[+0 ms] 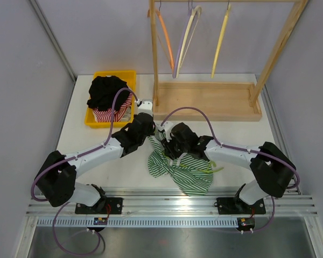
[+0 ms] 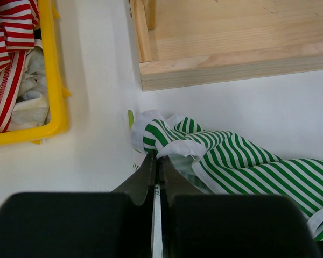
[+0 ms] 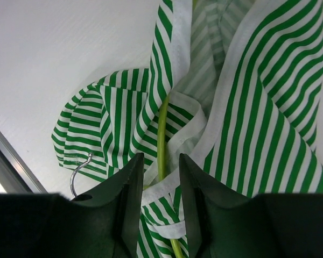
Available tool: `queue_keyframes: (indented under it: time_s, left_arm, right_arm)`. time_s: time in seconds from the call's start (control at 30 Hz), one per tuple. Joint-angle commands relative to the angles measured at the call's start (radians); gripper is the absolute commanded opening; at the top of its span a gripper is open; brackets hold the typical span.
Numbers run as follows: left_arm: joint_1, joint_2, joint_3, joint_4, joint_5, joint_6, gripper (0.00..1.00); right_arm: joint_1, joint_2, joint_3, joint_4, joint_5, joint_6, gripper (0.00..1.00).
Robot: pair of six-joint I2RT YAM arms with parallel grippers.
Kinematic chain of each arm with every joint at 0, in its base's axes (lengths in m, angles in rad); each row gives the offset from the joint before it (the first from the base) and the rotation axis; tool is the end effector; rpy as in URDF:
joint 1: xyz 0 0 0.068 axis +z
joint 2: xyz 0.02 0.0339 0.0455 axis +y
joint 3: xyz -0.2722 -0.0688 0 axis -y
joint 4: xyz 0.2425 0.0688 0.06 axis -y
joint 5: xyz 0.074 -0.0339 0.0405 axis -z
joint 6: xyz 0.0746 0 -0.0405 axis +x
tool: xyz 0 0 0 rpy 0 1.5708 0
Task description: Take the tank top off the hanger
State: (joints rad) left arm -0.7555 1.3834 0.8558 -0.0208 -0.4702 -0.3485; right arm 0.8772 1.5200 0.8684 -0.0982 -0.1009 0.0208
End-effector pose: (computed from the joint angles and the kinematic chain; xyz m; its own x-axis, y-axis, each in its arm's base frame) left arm 0.2626 -0.2009 0.2374 -0.4693 0.0238 -0.8827 0.1804 0.9811 -0.0694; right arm 0.2140 0.2692 0.1850 -0.4525 -0.5119 -0.7302 -0.8029 0.5901 0.0839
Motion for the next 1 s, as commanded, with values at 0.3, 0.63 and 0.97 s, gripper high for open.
queue_keyframes:
  time_s: [0.3,0.63,0.97]
  left_arm:
    - [0.002,-0.015,-0.012,0.038,0.012,-0.006,0.0]
    - [0.012,-0.034,-0.031,0.047,0.015,-0.004,0.0]
    - [0.024,-0.05,-0.034,0.039,0.01,-0.004,0.0]
  right_arm:
    - [0.025,0.123,0.001,0.115,-0.03,0.019,0.38]
    - [0.023,0.147,0.006,0.104,0.024,0.005,0.2]
    - [0.025,0.166,0.032,0.02,0.036,0.01,0.01]
